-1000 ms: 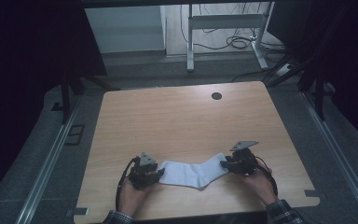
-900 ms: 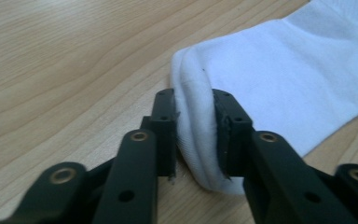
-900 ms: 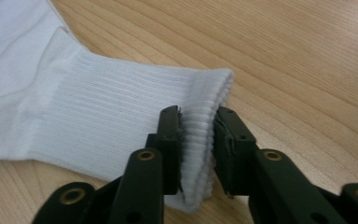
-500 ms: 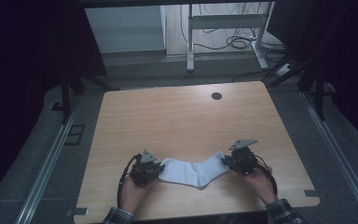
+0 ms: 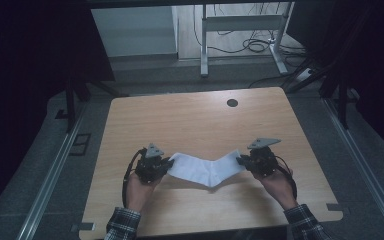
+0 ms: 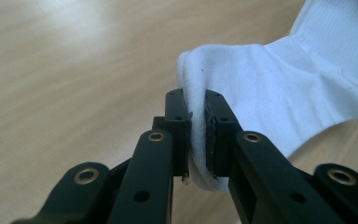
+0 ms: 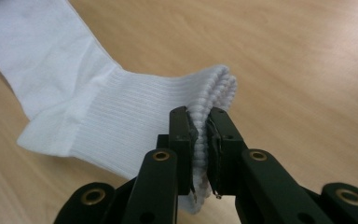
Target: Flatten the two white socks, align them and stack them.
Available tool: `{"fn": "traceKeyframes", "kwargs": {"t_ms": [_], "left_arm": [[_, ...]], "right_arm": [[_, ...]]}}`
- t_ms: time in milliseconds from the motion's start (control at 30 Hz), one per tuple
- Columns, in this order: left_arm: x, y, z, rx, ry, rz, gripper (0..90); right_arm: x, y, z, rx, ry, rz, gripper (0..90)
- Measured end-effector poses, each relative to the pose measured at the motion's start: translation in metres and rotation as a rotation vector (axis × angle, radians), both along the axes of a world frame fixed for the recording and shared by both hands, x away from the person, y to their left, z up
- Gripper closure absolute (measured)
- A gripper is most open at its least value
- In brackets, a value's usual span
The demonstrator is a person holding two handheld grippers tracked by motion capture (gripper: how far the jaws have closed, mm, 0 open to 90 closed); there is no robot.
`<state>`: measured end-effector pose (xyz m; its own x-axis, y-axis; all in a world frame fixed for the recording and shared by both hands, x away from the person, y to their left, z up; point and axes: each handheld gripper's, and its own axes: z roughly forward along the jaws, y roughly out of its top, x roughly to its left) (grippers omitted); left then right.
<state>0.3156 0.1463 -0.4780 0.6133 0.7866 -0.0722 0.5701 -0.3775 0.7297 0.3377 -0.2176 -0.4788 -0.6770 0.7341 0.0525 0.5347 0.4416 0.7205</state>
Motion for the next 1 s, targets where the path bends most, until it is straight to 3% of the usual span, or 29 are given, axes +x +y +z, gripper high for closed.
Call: {"fn": "traceKeyframes", "kwargs": {"t_ms": [167, 333, 567, 833, 1000], "left_arm": [[0.019, 0.000, 0.010, 0.002, -0.010, 0.016, 81.6], [0.039, -0.004, 0.007, 0.017, -0.013, 0.043, 81.5], [0.060, -0.011, -0.012, 0.058, -0.010, 0.084, 81.5], [0.069, -0.019, -0.039, 0.141, 0.025, 0.097, 80.7], [0.071, -0.018, -0.049, 0.139, 0.049, 0.105, 79.6]], "right_arm": [[0.017, 0.000, 0.009, 0.018, -0.014, -0.031, 80.5], [0.035, 0.003, 0.009, 0.025, -0.016, -0.061, 80.4], [0.057, 0.007, -0.008, 0.021, -0.001, -0.103, 80.2], [0.070, 0.009, -0.036, -0.014, 0.021, -0.130, 78.1], [0.072, 0.008, -0.047, -0.031, 0.032, -0.136, 75.4]]}}
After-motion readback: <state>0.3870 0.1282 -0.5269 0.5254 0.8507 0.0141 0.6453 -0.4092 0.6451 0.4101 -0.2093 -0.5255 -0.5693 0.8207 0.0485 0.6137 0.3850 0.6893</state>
